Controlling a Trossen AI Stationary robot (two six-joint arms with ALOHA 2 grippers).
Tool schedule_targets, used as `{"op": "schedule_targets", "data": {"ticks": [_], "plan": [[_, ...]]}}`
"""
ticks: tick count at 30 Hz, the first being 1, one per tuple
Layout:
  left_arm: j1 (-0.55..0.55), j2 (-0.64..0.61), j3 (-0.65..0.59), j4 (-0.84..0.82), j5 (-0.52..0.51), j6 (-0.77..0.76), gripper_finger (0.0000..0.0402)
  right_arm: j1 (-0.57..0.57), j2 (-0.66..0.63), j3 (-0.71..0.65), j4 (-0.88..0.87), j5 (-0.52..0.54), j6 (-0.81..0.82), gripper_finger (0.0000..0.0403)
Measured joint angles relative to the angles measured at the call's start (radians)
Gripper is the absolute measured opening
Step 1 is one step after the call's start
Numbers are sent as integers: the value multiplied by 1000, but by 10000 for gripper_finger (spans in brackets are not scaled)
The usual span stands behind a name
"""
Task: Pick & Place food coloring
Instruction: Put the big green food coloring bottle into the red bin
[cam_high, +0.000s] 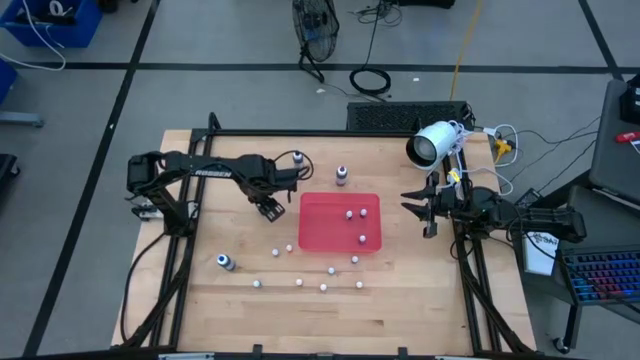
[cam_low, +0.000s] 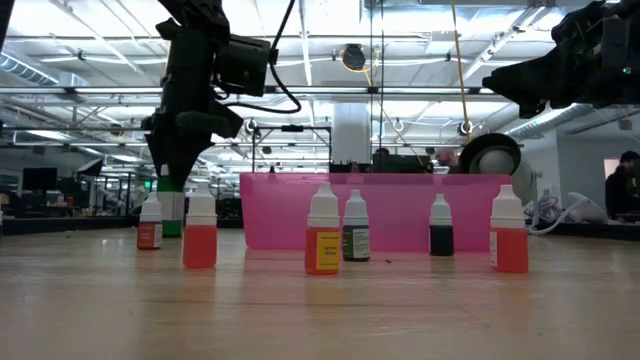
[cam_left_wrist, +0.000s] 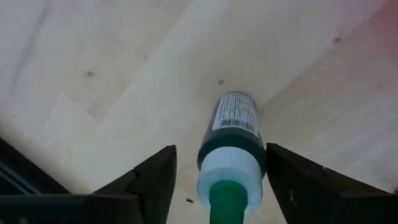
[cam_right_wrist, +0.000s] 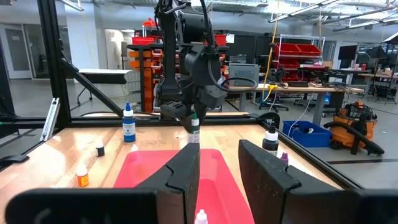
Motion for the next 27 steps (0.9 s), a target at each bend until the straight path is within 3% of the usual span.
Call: {"op": "schedule_targets", "data": {"ticks": [7,17,27], "plan": [[-11,0,-1,16,-27,15,285,0,0,0,0,0,0,100],[-12,-15,-102,129,10,23,274,0,0,0,0,0,0,100],[-12,-57,-109,136,1,57,269,0,0,0,0,0,0,100]]}}
